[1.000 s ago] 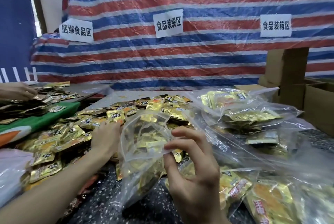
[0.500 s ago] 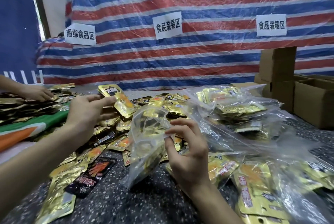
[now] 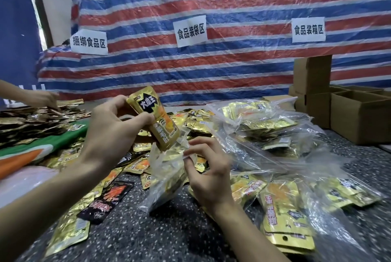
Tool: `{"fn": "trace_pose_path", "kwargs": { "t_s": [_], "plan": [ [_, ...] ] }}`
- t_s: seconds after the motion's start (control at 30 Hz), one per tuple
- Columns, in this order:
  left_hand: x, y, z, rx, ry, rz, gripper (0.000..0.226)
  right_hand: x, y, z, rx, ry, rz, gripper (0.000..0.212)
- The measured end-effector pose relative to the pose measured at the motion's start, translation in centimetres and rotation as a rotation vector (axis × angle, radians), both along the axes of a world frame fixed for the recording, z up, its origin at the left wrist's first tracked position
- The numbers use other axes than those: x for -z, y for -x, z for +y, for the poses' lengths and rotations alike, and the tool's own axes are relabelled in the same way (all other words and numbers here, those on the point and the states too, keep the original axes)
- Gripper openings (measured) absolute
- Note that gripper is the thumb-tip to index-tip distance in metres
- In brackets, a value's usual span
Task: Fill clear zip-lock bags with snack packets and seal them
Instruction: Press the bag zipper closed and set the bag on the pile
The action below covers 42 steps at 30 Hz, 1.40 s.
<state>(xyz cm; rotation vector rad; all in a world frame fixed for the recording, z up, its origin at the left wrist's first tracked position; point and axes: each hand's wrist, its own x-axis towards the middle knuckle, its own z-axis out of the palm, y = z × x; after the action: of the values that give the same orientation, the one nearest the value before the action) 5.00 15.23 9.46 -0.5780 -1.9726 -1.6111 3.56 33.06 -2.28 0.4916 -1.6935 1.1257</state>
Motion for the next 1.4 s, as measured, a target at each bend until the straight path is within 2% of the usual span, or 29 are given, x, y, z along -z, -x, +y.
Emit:
{"fn": "trace_pose_path", "kwargs": {
  "t_s": [0.13,0.2,0.43,0.57,0.63,0.7,0.77,0.83,0.9,1.0,1.13,1.3,1.4],
  "plan": [
    [-0.4,-0.9,0.7,-0.02,0.001,0.141,0.015,-0.1,0.0,0.0,-0.017,-0.014,-0.009,0.01],
    [-0.4,-0.7,1.0,-0.056,0.058,0.145,0.014,-0.2,0.0,0.0,-0.026,-0.015,0.016,0.009],
    [2.8,0.7,1.0,-0.195,0.38,0.011,0.013,-0.2,-0.2,-0.1,-0.01,-0.036,0.059,0.014],
    [4.2,0.8,0.7,-0.305,0.633,0.144,0.014,-0.2,-0.2,-0.1,-0.029,-0.047,0.063,0.013],
    [4.0,0.6,0.6,-0.305,0.728,0.18,0.03,-0.1,-0.2,-0.1,-0.038,-0.046,0.053,0.01],
    [3.4,0.5,0.5,-0.213,0.805,0.139,0.057,-0.1,-0.2,0.0,-0.04,-0.047,0.047,0.008],
    [2.7,0.1,0.1,-0.109,0.897,0.087,0.069,-0.2,-0.1,0.1,-0.03,-0.051,0.05,0.008],
    [2.4,-0.3,-0.4,-0.063,1.041,0.098,0.059,-0.3,-0.1,0.2,-0.024,-0.052,0.052,0.008],
    [2.3,-0.7,-0.9,-0.079,1.15,0.143,0.037,-0.3,-0.2,0.1,-0.012,-0.061,0.059,0.008],
    [1.7,-0.8,-1.6,-0.052,1.126,0.143,0.016,-0.4,-0.3,0.0,0.017,-0.082,0.085,0.007],
    [0.4,-0.9,-2.7,-0.077,1.157,0.218,0.016,-0.9,-0.7,0.3,-0.038,-0.198,0.104,0.008],
    [-1.2,-0.6,-4.9,-0.135,1.314,0.249,0.029,-2.7,-1.8,0.9,-0.218,-0.372,-0.029,0.017],
    [-2.2,-0.7,-6.2,-0.097,1.243,0.252,0.031,-4.8,-2.2,0.7,-0.279,-0.51,-0.109,0.019]
  ]
}}
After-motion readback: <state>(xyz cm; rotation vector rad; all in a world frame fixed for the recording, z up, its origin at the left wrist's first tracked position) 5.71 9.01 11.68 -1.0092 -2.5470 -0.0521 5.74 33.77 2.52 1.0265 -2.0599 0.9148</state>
